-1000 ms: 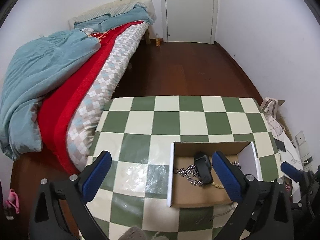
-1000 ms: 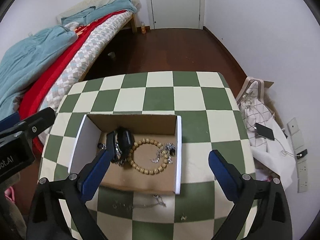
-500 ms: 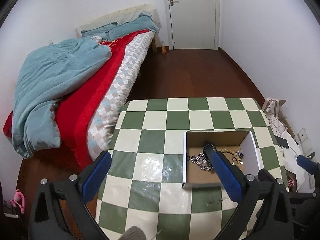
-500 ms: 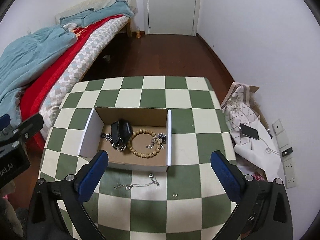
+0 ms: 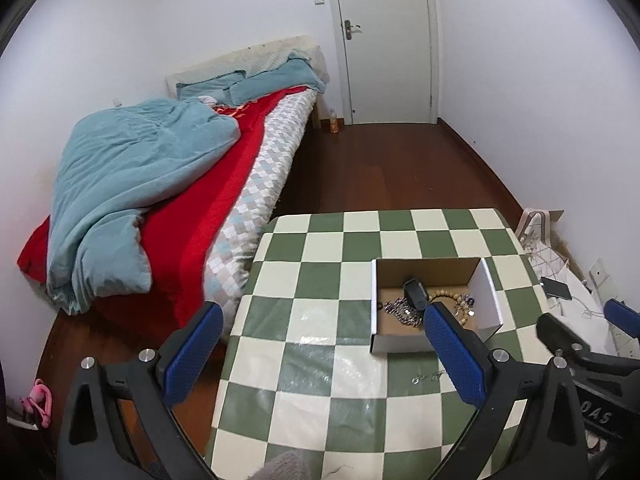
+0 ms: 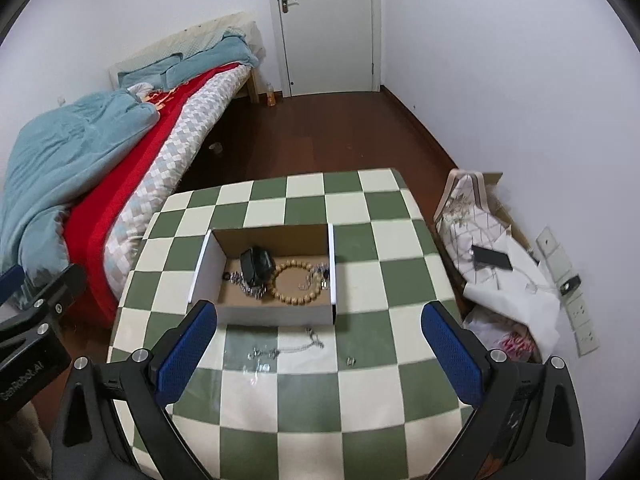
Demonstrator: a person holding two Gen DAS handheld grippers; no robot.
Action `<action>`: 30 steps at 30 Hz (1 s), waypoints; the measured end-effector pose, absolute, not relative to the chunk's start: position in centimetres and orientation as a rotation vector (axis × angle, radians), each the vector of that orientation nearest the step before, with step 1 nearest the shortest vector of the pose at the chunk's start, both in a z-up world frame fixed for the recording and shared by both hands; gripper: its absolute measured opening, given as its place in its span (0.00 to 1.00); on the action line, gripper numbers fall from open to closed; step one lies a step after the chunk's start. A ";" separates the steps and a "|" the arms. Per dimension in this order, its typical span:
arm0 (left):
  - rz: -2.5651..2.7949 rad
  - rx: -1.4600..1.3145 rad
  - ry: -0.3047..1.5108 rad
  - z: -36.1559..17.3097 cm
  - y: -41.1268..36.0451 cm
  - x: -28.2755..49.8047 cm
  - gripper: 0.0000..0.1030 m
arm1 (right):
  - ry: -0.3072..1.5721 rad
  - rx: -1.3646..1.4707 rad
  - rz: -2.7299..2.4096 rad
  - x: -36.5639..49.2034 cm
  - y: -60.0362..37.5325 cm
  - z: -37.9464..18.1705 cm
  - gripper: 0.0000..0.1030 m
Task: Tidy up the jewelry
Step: 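Reach the right tool to a small ring on the table and grasp it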
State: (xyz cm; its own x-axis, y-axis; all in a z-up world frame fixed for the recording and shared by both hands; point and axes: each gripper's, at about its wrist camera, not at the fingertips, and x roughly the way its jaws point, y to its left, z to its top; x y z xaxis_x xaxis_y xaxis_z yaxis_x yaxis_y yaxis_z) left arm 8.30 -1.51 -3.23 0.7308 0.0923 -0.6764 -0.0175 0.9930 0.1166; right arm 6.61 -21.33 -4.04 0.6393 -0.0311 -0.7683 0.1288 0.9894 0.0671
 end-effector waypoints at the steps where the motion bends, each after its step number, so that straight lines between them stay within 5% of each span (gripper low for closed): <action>1: 0.075 0.115 0.740 -3.6 -1.5 7.8 1.00 | 0.878 0.132 -0.091 6.2 -21.6 -4.5 1.00; 9: 0.164 0.242 0.823 -10.3 -2.3 7.8 1.00 | 0.999 0.188 -0.186 4.3 -25.5 -12.9 0.97; 11: 0.179 0.262 0.846 -12.1 -2.5 8.1 1.00 | 1.024 0.188 -0.195 4.3 -26.2 -15.0 0.72; 13: 0.188 0.279 0.874 -13.7 -2.8 8.5 1.00 | 1.046 0.190 -0.197 4.7 -26.7 -17.1 0.63; 25: 0.185 0.378 0.934 -18.2 -5.7 11.1 1.00 | 1.068 0.187 -0.116 9.0 -25.5 -23.0 0.60; 27: 0.178 0.383 0.937 -18.4 -6.3 11.4 1.00 | 1.053 0.151 -0.110 9.5 -24.6 -23.3 0.49; 30: 0.153 0.389 0.942 -18.6 -7.7 11.7 1.00 | 1.043 0.086 -0.130 9.9 -23.8 -23.3 0.10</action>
